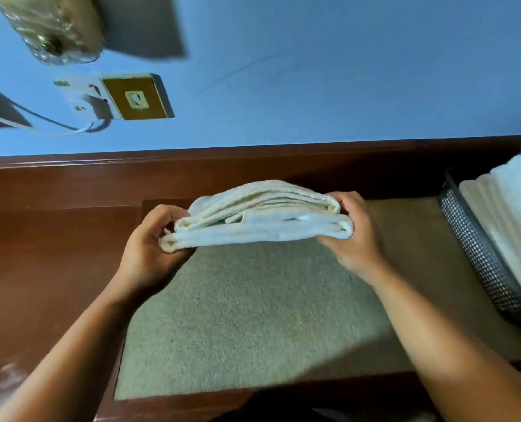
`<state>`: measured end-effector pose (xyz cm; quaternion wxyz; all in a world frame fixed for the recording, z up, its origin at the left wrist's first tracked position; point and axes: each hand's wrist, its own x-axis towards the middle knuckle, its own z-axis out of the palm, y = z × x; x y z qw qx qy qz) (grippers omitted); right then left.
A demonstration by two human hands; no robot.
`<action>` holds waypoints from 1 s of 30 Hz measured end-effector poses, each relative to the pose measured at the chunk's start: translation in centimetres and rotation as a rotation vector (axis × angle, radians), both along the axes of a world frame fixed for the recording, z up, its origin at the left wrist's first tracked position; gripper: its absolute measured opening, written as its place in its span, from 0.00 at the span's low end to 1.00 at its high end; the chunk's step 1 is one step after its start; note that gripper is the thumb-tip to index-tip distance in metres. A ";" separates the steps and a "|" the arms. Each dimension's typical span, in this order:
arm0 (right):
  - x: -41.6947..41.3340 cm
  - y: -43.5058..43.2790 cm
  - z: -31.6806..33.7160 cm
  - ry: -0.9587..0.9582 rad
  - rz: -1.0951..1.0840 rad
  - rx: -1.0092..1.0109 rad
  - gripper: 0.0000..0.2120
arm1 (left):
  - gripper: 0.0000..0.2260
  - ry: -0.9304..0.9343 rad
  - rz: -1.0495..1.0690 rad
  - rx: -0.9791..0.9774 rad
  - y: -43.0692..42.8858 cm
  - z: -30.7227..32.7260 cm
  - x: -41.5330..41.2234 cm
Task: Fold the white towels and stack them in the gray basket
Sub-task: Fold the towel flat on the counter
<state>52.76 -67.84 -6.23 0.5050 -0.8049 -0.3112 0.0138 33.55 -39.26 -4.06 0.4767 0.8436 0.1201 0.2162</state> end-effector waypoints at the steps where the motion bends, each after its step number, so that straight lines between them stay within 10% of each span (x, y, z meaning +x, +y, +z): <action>1: -1.3 -0.7 -1.1 -0.067 0.002 -0.038 0.26 | 0.11 -0.025 -0.008 0.088 -0.5 -0.6 -1.1; 4: -5.9 -2.8 -6.5 -0.092 -0.016 -0.175 0.33 | 0.11 0.040 -0.060 0.251 -1.9 -5.3 -4.8; 10: -14.4 -6.9 -16.4 0.384 0.262 -0.778 0.32 | 0.20 0.843 -0.062 0.091 -6.7 -17.6 -13.3; 17: -14.8 -3.8 -15.3 0.836 -0.211 -0.529 0.23 | 0.20 0.865 0.415 -0.495 -7.4 -18.2 -11.3; 26: -14.5 -2.8 -13.4 0.984 -0.256 -0.394 0.08 | 0.12 0.640 0.452 -0.685 -7.0 -17.2 -11.3; 30: -15.8 -4.0 -14.0 0.982 -0.194 -0.538 0.11 | 0.10 0.804 0.391 -0.407 -7.7 -18.5 -13.8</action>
